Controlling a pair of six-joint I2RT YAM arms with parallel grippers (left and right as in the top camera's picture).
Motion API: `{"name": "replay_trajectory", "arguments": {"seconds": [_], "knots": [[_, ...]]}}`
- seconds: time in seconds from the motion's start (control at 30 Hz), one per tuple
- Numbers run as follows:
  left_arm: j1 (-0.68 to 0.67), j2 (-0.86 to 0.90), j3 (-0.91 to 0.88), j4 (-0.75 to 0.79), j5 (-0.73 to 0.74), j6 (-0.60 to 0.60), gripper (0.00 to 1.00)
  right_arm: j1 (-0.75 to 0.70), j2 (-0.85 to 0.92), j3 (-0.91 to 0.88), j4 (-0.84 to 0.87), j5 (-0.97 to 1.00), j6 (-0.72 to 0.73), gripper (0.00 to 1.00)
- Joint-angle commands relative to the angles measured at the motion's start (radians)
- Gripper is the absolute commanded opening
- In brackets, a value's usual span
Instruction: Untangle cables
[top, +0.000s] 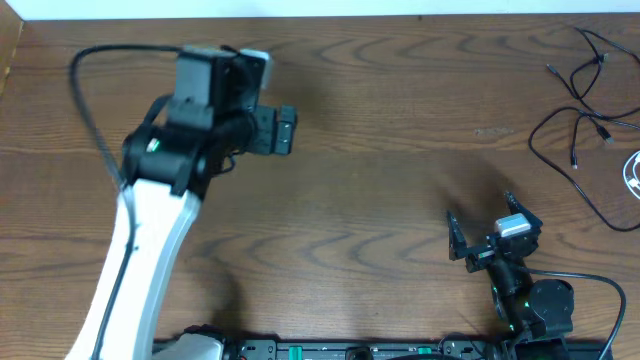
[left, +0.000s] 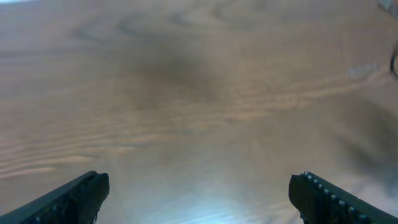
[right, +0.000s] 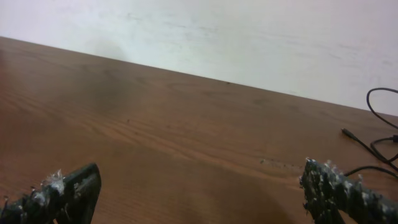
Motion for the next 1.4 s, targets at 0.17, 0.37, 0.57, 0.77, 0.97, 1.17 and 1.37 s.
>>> {"name": "replay_trajectory", "arguments": {"seconds": [0.17,0.37,0.57,0.77,0.97,1.17,1.37], "knots": [[0.116,-0.329,-0.316,0.268,-0.027,0.013,0.98,0.005,-0.006,-0.001,-0.004,-0.003,0.016,0.99],[0.213,-0.585,-0.652,0.56,0.077,0.013,0.98,0.005,-0.006,-0.001,-0.004,-0.003,0.016,0.99],[0.256,-0.837,-0.962,0.767,0.079,0.013,0.98,0.005,-0.006,-0.001,-0.004,-0.003,0.016,0.99],[0.261,-1.041,-1.183,0.879,0.031,-0.031,0.98,0.005,-0.006,-0.001,-0.004,-0.003,0.016,0.99],[0.251,-1.179,-1.328,0.953,-0.045,-0.071,0.98,0.005,-0.006,-0.001,-0.004,-0.003,0.016,0.99],[0.22,-1.286,-1.433,0.964,-0.101,-0.061,0.98,0.005,-0.006,-0.001,-0.004,-0.003,0.016,0.99],[0.22,-1.355,-1.462,0.886,-0.135,0.016,0.98,0.005,-0.006,-0.001,-0.004,-0.003,0.016,0.99]]}}
